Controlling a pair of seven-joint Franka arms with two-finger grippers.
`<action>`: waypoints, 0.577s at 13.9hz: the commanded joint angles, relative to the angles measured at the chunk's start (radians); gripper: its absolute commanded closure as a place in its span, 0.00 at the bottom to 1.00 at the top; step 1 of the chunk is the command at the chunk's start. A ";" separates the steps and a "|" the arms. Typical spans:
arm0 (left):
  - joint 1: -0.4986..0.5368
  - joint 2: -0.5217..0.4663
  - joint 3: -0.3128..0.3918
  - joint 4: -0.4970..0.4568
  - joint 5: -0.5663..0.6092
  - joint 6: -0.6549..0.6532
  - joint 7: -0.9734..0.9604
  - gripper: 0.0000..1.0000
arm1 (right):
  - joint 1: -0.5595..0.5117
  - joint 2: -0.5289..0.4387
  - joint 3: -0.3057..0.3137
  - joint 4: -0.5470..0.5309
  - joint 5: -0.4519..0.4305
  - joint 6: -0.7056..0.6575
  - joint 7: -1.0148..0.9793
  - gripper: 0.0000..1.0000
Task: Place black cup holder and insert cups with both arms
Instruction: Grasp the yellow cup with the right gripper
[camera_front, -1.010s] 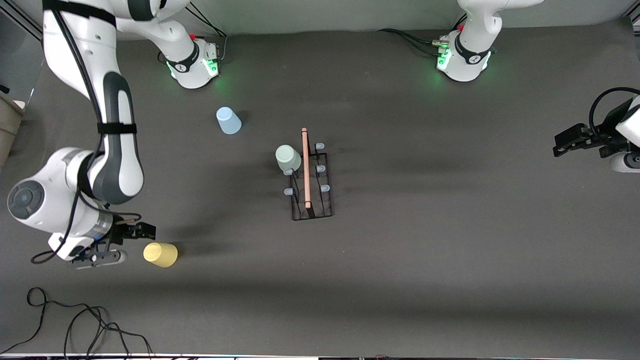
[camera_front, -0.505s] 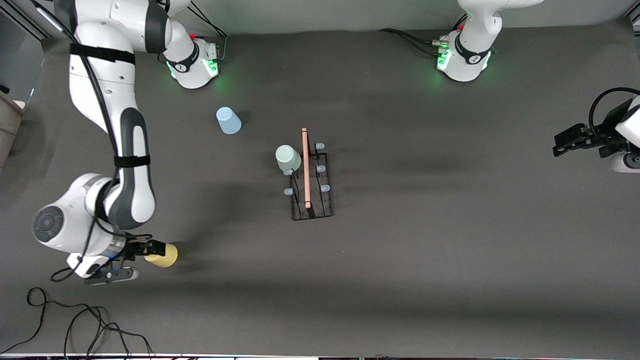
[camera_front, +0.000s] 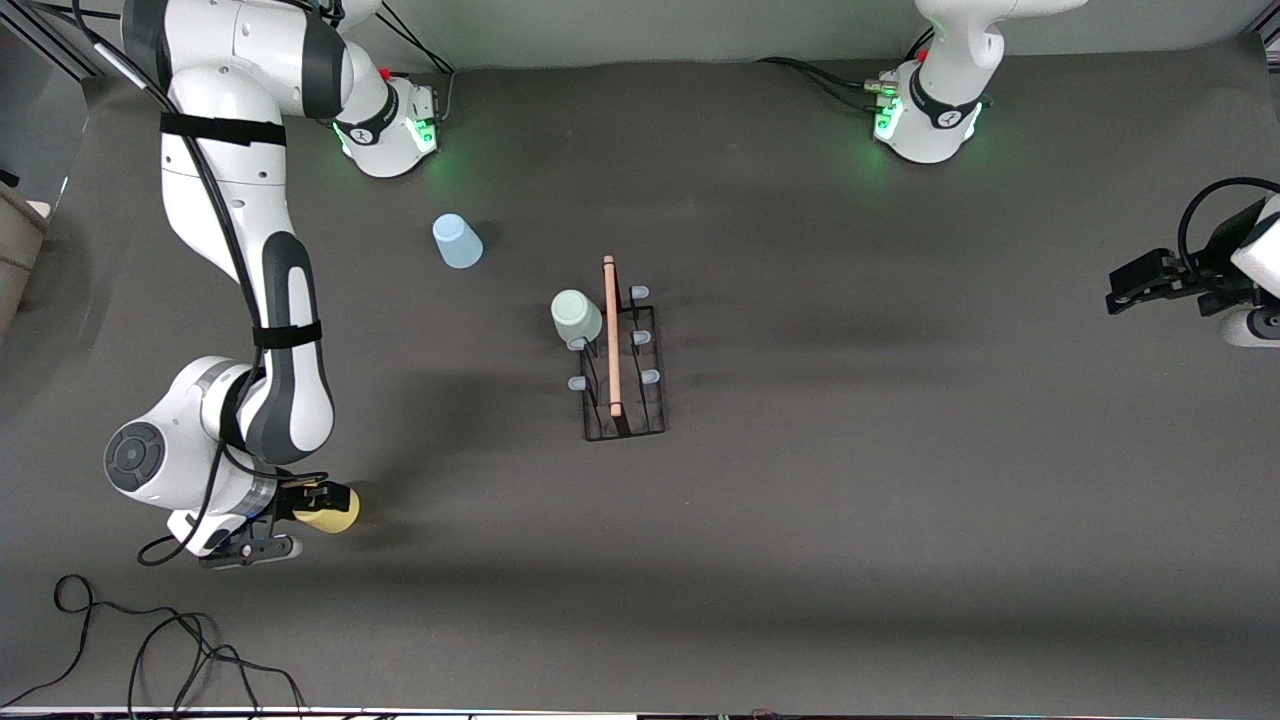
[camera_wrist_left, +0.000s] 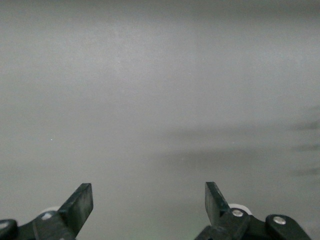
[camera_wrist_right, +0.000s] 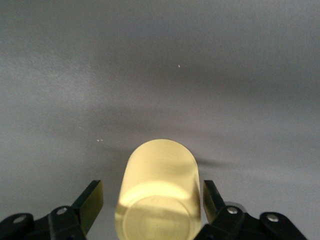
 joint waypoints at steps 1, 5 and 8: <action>0.000 -0.001 0.003 0.003 0.002 -0.002 -0.002 0.00 | -0.005 -0.009 -0.001 -0.028 0.022 -0.007 -0.043 0.19; 0.000 -0.001 0.003 0.005 0.002 0.001 -0.002 0.00 | -0.001 -0.042 -0.005 -0.028 0.019 -0.030 -0.034 0.68; -0.002 0.007 0.004 0.003 0.002 0.004 -0.002 0.00 | 0.022 -0.145 -0.041 0.007 -0.063 -0.169 0.073 0.68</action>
